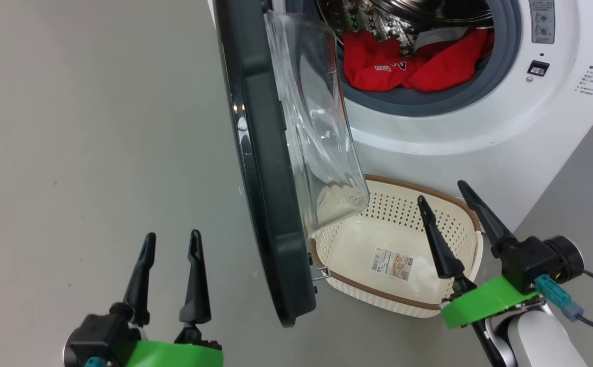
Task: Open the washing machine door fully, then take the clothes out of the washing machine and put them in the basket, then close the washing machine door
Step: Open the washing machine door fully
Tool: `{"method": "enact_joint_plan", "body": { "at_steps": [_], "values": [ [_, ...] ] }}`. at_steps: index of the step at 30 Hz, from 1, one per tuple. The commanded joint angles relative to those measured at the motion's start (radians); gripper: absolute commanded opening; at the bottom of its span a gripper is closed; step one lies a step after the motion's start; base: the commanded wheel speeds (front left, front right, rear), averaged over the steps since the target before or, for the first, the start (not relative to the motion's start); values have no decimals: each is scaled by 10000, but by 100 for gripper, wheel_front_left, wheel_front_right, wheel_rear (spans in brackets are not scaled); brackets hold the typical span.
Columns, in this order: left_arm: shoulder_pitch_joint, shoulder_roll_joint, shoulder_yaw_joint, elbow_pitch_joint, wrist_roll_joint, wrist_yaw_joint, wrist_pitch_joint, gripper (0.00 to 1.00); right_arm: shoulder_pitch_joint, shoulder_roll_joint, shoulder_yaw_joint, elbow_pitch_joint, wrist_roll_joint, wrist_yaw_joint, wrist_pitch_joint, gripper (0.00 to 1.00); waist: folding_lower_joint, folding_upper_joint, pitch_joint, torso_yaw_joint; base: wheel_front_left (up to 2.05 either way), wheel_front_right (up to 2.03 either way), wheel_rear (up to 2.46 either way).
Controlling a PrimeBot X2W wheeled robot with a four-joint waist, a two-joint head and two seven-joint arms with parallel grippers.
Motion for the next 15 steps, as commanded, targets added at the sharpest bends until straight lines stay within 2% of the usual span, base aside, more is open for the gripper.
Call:
{"method": "enact_joint_plan", "body": {
  "at_steps": [1,7,15],
  "values": [
    [-62,137,307,-234,115,40,-51,100,40,84,180,-364,-23,62,-121,100,0,-1,9,5,0,0,0],
    [-27,137,242,-160,122,17,-51,100,486,87,53,-933,-19,62,-130,100,0,-1,0,37,0,0,0],
    [34,137,235,-68,112,35,-51,100,695,88,37,-1044,215,62,-132,100,0,-1,-93,37,0,0,0]
  ]
}}
